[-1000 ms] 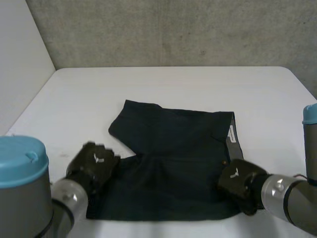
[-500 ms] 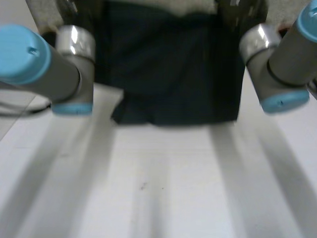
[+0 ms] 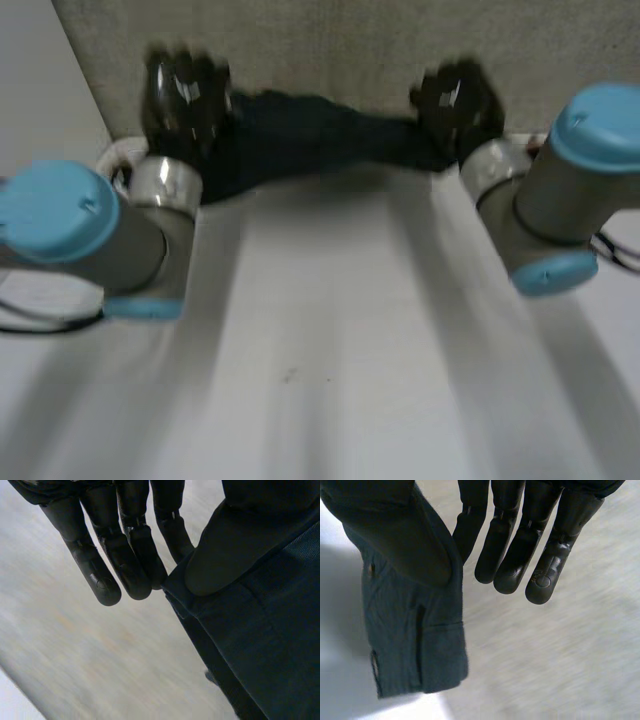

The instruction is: Fold the shorts.

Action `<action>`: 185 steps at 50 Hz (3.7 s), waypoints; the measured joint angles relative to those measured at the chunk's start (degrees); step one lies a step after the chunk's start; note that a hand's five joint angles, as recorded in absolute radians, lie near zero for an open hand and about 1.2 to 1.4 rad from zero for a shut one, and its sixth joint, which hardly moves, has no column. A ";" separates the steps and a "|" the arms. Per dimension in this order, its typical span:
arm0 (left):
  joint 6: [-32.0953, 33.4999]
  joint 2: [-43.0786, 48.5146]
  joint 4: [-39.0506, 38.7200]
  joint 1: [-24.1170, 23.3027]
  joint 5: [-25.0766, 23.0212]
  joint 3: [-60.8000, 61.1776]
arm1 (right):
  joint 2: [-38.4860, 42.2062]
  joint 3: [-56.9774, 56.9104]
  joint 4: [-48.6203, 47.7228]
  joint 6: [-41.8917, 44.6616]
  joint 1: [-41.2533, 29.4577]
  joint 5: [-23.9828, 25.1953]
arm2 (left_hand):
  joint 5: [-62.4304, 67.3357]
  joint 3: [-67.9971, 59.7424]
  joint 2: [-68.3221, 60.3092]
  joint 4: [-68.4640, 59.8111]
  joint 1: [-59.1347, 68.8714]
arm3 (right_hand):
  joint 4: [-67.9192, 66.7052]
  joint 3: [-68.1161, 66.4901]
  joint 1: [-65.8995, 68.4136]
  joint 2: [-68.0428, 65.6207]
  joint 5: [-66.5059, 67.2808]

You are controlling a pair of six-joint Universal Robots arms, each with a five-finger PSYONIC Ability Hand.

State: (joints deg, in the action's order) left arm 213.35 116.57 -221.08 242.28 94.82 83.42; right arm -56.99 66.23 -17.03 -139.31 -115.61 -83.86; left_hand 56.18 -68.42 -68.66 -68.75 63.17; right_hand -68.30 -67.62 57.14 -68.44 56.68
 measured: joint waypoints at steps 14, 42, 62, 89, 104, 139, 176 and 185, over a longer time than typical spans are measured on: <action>-2.34 1.66 21.53 -2.48 4.41 13.02 | 2.55 16.33 13.18 0.24 0.85 2.78 | 0.79 0.00 -0.05 -0.17 0.63 | 0.00 0.00 0.00 0.00 0.03; -2.23 -16.50 51.58 -11.03 6.11 26.01 | -18.30 37.42 44.06 9.76 4.37 8.00 | -1.42 3.31 3.38 2.64 -1.32 | 0.00 0.00 0.00 -0.45 0.01; -2.41 -24.16 42.11 -5.11 5.12 26.14 | -26.48 41.62 35.85 2.85 12.32 13.96 | -37.44 38.80 39.74 39.96 -34.19 | 37.99 37.21 -30.10 36.91 -36.24; -13.16 -27.11 41.86 -13.02 1.78 37.20 | -35.11 53.99 29.37 1.21 22.25 21.62 | -37.44 38.80 39.74 39.96 -34.19 | 45.00 43.75 -35.80 43.80 -43.28; -12.46 -25.35 37.46 -12.47 1.99 40.66 | -34.98 63.60 19.32 6.20 25.18 23.83 | -36.72 38.59 39.27 39.34 -33.86 | 44.66 43.59 -35.72 43.64 -41.71; -11.63 -20.69 28.52 -12.03 2.46 40.37 | -32.96 65.84 13.75 8.86 27.32 26.00 | 0.43 0.42 0.42 0.27 1.20 | 28.54 28.35 -22.32 29.16 -26.11; -12.53 -20.78 28.93 -6.91 1.98 33.29 | -29.64 65.69 11.07 6.77 27.04 26.24 | 0.43 0.41 0.42 0.08 1.20 | 0.17 -0.01 -8.73 1.40 -2.77; -11.26 -21.29 32.78 -7.34 1.97 33.67 | -33.69 61.62 19.32 4.87 27.14 25.50 | 0.43 0.41 0.42 0.07 1.20 | 0.08 -0.01 -5.69 1.41 -1.57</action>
State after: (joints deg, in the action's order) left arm 202.09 95.28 -188.30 234.94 96.79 117.09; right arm -90.68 127.86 2.29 -134.45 -88.48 -58.36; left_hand 56.61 -68.01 -68.24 -68.68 64.37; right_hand -68.22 -67.63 51.45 -67.04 55.11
